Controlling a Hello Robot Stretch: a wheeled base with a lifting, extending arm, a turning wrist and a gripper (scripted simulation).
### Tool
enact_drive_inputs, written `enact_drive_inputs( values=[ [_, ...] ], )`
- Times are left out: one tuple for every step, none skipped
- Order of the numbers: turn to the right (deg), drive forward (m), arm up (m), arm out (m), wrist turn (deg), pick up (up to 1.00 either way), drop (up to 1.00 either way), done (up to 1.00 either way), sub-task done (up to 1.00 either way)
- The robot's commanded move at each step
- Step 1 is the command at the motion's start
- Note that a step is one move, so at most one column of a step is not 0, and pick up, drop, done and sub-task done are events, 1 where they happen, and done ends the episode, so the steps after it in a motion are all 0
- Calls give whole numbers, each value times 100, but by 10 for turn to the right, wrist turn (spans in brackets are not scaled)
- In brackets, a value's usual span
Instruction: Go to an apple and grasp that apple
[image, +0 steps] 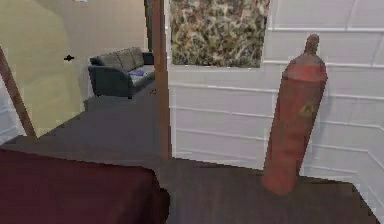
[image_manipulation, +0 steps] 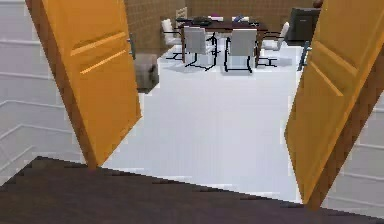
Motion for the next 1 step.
enact_drive_inputs(
  values=[
    [0,100,0,0,0,0,0,0,0]
  ],
)
